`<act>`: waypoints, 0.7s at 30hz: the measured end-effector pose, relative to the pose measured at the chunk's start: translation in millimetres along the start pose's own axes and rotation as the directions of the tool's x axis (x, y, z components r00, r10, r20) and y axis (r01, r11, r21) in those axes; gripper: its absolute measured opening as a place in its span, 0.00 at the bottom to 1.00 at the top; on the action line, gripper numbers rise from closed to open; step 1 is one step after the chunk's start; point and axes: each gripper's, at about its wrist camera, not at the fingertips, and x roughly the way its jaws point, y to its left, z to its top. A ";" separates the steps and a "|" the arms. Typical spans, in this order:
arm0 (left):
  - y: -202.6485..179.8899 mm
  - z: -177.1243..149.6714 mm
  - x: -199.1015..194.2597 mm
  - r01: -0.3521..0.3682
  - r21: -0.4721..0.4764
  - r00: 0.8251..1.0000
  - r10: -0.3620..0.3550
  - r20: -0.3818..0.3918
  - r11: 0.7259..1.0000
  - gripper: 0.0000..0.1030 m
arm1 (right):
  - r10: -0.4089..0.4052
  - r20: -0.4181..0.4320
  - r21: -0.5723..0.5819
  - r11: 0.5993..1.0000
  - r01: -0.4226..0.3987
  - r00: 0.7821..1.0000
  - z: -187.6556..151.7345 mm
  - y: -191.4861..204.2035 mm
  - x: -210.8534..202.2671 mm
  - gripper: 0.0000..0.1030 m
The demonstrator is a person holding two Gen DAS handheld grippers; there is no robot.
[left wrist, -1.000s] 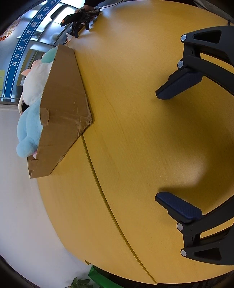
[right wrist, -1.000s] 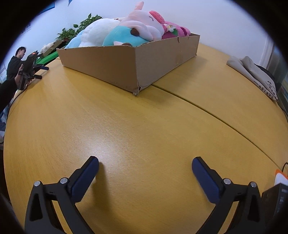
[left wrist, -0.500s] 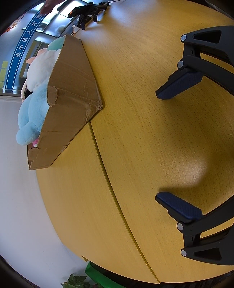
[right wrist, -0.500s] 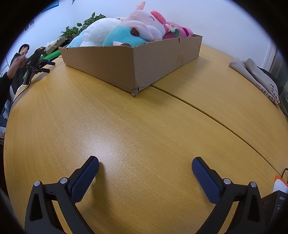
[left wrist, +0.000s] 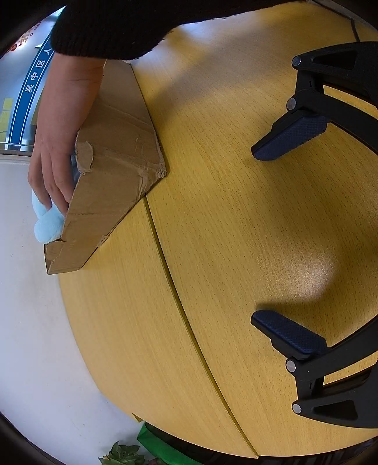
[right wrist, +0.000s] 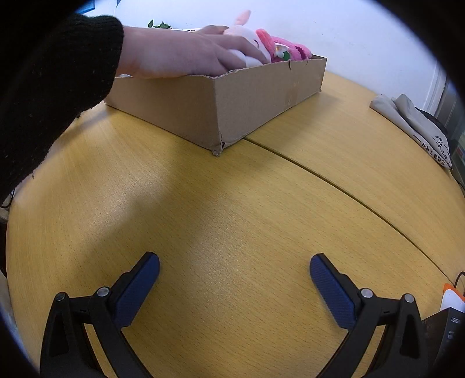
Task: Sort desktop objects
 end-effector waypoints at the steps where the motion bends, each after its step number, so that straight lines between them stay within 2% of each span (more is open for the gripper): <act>1: -0.4 0.8 -0.3 0.000 0.000 1.000 0.000 0.000 1.000 1.00 | 0.000 0.000 0.000 1.000 0.000 1.000 0.1 0.0 0.1 1.00; 21: -3.4 -10.7 -11.0 -0.002 0.002 1.000 0.002 -0.003 1.000 1.00 | 0.000 0.002 0.005 1.000 0.000 1.000 3.8 -0.7 2.0 1.00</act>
